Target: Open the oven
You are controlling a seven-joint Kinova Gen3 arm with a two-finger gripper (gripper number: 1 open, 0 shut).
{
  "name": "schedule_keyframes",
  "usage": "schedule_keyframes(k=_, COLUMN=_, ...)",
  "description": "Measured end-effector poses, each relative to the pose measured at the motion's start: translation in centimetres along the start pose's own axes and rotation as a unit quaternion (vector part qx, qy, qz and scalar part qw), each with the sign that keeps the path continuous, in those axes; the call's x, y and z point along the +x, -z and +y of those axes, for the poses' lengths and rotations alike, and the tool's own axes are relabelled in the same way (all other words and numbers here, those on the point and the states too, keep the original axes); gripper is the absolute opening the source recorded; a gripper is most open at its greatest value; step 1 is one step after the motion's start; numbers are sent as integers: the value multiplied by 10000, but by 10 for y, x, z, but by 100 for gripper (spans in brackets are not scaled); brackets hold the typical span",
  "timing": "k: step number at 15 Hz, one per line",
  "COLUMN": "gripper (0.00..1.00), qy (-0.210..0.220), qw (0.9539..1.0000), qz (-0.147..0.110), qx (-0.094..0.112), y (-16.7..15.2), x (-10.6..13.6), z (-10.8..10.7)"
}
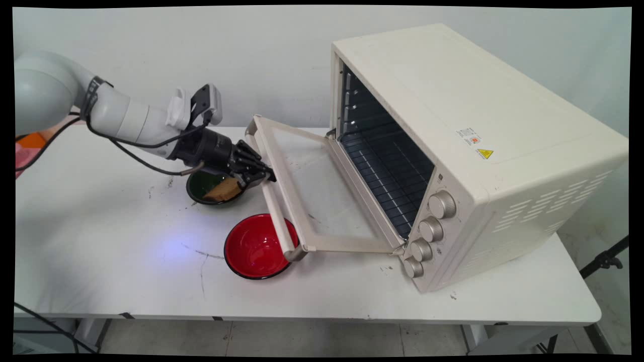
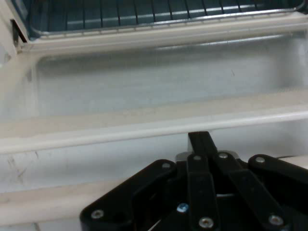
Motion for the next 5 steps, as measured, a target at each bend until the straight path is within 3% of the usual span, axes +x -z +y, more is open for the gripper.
schedule_keyframes(k=5, gripper=0, qy=40, qw=10000, qz=-12, qx=-4, y=0, x=-16, z=2)
